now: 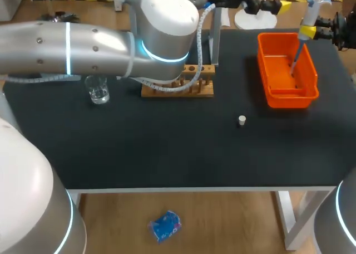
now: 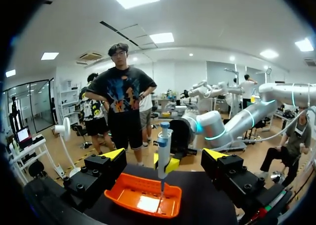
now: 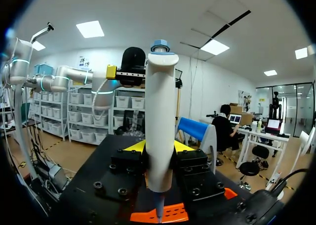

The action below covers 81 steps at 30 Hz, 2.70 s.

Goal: Invert the test tube, pick up the pipette, mount the tip to pipette, aspirate from beaker and dispense into the tube, eject the tip, return the pipette, and cap with the stopper.

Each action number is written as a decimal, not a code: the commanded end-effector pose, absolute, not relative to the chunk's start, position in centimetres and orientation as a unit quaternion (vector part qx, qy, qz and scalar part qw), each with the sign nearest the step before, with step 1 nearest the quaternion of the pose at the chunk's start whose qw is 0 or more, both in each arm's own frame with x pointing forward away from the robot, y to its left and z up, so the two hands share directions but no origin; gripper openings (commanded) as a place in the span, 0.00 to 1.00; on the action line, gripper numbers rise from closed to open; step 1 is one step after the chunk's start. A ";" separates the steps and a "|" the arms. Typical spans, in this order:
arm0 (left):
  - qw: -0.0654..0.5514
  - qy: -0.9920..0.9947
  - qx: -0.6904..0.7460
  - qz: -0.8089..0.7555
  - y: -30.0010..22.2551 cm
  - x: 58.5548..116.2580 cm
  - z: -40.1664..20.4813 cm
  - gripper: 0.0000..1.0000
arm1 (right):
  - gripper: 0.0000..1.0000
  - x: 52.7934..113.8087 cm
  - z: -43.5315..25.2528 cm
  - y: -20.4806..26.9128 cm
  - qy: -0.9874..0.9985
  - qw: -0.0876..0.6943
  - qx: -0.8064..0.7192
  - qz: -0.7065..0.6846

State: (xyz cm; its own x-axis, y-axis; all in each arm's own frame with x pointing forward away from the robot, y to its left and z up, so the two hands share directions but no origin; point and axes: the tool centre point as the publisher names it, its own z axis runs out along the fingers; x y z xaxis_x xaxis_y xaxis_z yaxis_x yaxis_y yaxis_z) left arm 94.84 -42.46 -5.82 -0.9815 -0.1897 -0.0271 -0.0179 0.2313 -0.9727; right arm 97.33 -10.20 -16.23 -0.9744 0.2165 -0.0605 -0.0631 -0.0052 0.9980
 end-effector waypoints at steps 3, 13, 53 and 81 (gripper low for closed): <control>0.051 0.827 -0.072 -0.555 -43.9 95.9 -6.0 1.00 | 0.00 97.3 -16.2 -10.2 0.698 0.099 0.055 0.707; 0.030 0.862 -0.075 -0.500 -44.0 96.4 -6.8 1.00 | 0.00 97.3 -16.2 -10.2 0.698 0.099 0.055 0.707; 0.062 0.879 -0.051 -0.470 -46.1 97.6 -6.1 0.00 | 0.00 97.3 -16.2 -10.2 0.698 0.099 0.055 0.707; 0.070 0.818 -0.015 -0.570 -49.4 97.4 -5.7 0.00 | 0.00 97.3 -16.2 -10.2 0.698 0.099 0.055 0.707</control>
